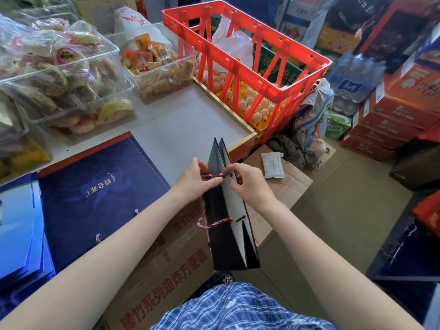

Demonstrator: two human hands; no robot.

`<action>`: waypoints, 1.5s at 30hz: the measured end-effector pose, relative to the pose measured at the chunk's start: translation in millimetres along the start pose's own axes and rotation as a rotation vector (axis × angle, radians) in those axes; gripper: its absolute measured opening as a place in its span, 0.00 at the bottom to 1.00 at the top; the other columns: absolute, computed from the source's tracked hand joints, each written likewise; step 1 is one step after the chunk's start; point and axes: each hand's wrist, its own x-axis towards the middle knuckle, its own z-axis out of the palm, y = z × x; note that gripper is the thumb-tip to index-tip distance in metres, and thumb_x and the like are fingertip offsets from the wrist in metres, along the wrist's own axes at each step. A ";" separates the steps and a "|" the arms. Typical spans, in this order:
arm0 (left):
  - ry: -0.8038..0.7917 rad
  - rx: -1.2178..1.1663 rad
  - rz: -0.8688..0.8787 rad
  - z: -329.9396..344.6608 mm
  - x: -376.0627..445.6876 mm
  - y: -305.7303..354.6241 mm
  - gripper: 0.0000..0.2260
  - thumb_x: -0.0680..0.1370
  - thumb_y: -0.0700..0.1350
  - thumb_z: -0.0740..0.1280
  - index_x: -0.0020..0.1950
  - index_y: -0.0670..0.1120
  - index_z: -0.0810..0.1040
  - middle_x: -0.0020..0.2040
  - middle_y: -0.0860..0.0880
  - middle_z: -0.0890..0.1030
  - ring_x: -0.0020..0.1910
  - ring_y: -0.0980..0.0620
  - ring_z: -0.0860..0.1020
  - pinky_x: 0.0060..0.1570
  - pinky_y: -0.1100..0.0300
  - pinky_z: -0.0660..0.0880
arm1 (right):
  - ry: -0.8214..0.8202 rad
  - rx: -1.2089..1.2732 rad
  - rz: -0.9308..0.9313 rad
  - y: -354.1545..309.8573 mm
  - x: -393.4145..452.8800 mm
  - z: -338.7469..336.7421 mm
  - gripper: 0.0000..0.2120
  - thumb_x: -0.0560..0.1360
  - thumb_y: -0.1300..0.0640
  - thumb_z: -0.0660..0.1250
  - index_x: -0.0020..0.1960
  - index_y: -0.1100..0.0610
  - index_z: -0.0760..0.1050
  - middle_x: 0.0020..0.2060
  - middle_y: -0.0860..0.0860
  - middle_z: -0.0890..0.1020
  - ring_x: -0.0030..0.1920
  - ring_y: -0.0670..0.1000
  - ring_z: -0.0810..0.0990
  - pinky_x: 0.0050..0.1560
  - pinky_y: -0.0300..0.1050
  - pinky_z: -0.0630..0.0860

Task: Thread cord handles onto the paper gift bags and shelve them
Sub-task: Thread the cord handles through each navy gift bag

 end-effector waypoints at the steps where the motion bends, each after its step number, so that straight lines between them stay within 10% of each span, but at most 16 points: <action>1: 0.024 0.029 0.043 1.5 -0.2 0.8 0.17 0.72 0.49 0.72 0.52 0.45 0.67 0.51 0.48 0.75 0.49 0.48 0.77 0.51 0.55 0.71 | 0.003 -0.009 -0.008 0.9 -0.2 0.5 0.08 0.74 0.66 0.63 0.51 0.60 0.78 0.46 0.54 0.81 0.45 0.52 0.77 0.50 0.46 0.74; 8: 0.335 0.498 0.455 2.9 2.2 -13.4 0.15 0.65 0.29 0.64 0.47 0.44 0.78 0.54 0.43 0.74 0.53 0.41 0.73 0.52 0.50 0.70 | 0.101 -0.171 -0.075 25.6 -7.1 1.4 0.05 0.74 0.69 0.63 0.46 0.64 0.76 0.48 0.57 0.77 0.46 0.57 0.76 0.44 0.48 0.74; 13: 0.393 0.814 0.820 -7.7 13.1 -26.5 0.16 0.60 0.30 0.59 0.38 0.46 0.80 0.33 0.50 0.79 0.33 0.48 0.79 0.53 0.57 0.66 | 0.209 -0.330 -0.265 38.4 -14.3 -2.5 0.06 0.69 0.72 0.68 0.43 0.63 0.75 0.48 0.56 0.77 0.47 0.53 0.71 0.34 0.40 0.72; 19: 0.008 0.792 0.499 -5.9 18.2 3.7 0.18 0.76 0.39 0.58 0.65 0.49 0.72 0.43 0.44 0.82 0.51 0.42 0.77 0.62 0.58 0.65 | 0.128 -0.284 -0.258 35.7 -6.1 -4.0 0.08 0.73 0.71 0.63 0.50 0.65 0.74 0.44 0.59 0.78 0.45 0.58 0.75 0.42 0.52 0.76; 27: -0.278 0.663 0.234 10.0 23.5 47.8 0.11 0.78 0.45 0.60 0.51 0.55 0.81 0.52 0.56 0.81 0.58 0.57 0.74 0.62 0.58 0.59 | 0.268 -0.151 -0.317 31.7 -16.2 -10.3 0.06 0.74 0.64 0.62 0.45 0.62 0.78 0.39 0.55 0.78 0.41 0.56 0.76 0.45 0.40 0.70; 31: -0.367 0.646 0.093 13.1 26.1 59.1 0.09 0.78 0.51 0.60 0.44 0.54 0.79 0.40 0.56 0.77 0.48 0.56 0.73 0.54 0.59 0.60 | 0.302 0.205 -0.091 20.4 -18.0 -13.5 0.03 0.72 0.65 0.68 0.45 0.61 0.79 0.40 0.53 0.82 0.42 0.52 0.81 0.47 0.46 0.77; 34: -0.560 0.361 0.033 14.4 23.8 56.9 0.10 0.79 0.44 0.60 0.42 0.46 0.79 0.44 0.49 0.82 0.43 0.55 0.75 0.50 0.62 0.72 | 0.297 0.502 0.114 13.9 -17.3 -16.2 0.06 0.73 0.65 0.69 0.42 0.54 0.77 0.37 0.52 0.83 0.39 0.51 0.83 0.46 0.49 0.80; 38: -0.411 -0.037 0.074 15.4 23.0 50.1 0.08 0.78 0.39 0.64 0.39 0.44 0.79 0.35 0.49 0.80 0.35 0.57 0.77 0.40 0.71 0.74 | 0.251 0.725 0.215 12.0 -14.3 -24.3 0.08 0.76 0.66 0.65 0.43 0.55 0.75 0.36 0.54 0.83 0.34 0.47 0.82 0.40 0.43 0.79; 45: -0.548 -0.323 -0.095 27.9 21.0 39.6 0.09 0.80 0.42 0.61 0.49 0.43 0.81 0.48 0.45 0.83 0.55 0.50 0.79 0.63 0.59 0.70 | 0.245 0.903 0.257 -0.8 -10.0 -31.1 0.05 0.78 0.64 0.63 0.44 0.58 0.74 0.34 0.53 0.80 0.32 0.46 0.78 0.38 0.39 0.77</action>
